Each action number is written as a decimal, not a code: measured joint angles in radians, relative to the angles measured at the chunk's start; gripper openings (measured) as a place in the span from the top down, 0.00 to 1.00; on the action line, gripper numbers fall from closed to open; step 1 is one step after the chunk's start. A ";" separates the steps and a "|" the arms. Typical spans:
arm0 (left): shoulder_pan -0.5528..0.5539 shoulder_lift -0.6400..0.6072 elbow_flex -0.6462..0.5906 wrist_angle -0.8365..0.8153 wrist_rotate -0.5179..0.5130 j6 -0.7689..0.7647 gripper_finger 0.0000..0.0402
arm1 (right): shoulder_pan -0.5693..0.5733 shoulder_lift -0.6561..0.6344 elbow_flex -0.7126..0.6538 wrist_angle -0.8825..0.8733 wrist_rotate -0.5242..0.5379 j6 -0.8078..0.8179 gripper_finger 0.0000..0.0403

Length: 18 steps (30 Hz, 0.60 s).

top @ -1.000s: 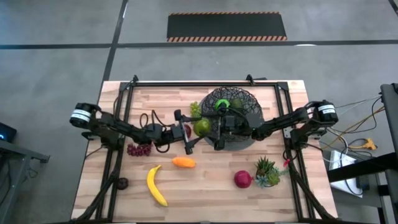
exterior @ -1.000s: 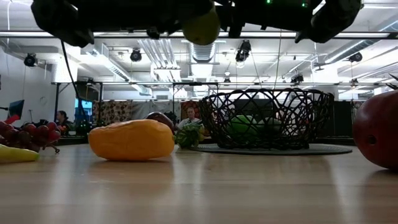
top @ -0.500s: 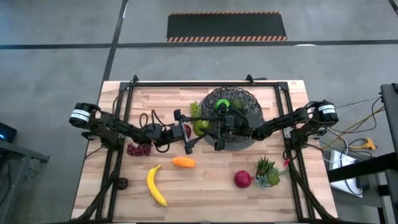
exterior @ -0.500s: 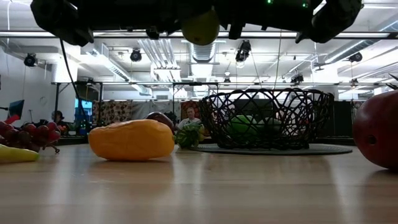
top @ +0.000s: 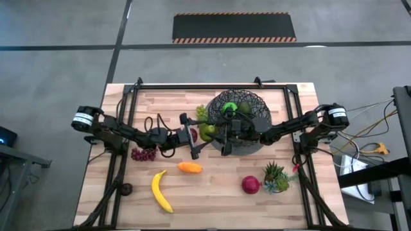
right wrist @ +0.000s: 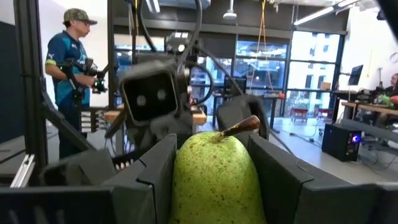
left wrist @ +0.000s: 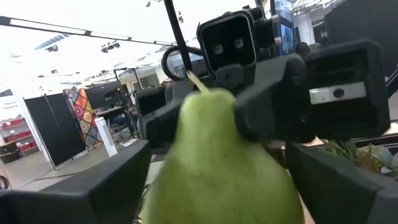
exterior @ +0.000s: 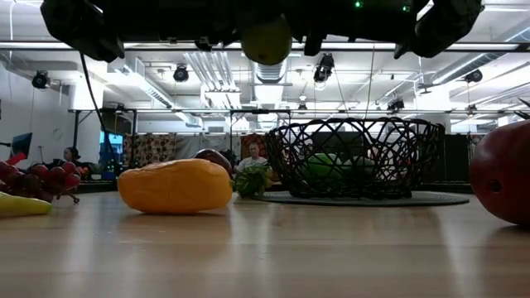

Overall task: Build produce basket
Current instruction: Put the pear into the wire basket

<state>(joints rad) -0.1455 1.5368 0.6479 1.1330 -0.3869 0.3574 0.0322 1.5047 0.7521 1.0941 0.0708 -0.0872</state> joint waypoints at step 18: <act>0.002 -0.215 -0.029 -0.335 -0.123 0.131 0.07 | -0.004 -0.254 0.003 -0.487 0.269 0.077 0.60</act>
<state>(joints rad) -0.1434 1.3221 0.6186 0.7984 -0.5101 0.4882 0.0282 1.2508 0.7551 0.6069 0.3400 -0.0101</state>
